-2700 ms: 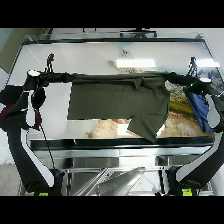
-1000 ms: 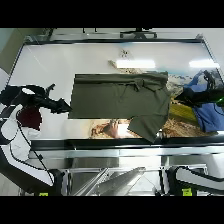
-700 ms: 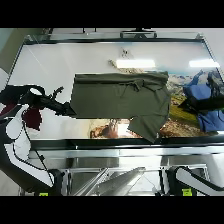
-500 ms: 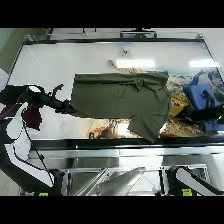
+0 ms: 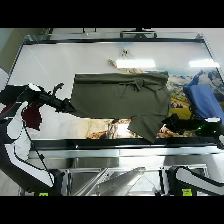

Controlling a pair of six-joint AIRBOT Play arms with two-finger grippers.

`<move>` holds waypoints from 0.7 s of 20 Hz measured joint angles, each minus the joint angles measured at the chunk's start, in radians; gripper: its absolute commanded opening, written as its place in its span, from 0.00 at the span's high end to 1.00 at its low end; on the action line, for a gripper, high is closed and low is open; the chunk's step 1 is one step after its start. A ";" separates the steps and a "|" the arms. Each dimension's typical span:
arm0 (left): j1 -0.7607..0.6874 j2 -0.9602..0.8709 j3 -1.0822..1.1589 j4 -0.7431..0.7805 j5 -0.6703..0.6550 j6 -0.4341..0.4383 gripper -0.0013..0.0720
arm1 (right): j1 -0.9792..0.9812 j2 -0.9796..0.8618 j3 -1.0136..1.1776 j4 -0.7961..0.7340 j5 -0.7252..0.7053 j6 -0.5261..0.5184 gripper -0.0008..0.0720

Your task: Fold the shirts.

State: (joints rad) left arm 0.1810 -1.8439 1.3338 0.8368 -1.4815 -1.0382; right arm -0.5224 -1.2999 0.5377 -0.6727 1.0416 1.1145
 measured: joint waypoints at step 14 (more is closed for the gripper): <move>0.066 0.012 -0.002 0.000 -0.129 -0.025 0.96 | 0.007 0.021 0.069 -0.031 0.108 -0.080 0.97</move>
State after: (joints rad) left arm 0.2470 -1.8320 1.3315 0.8368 -1.6104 -1.0630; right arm -0.5152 -1.2789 0.6067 -0.7033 1.1492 1.0348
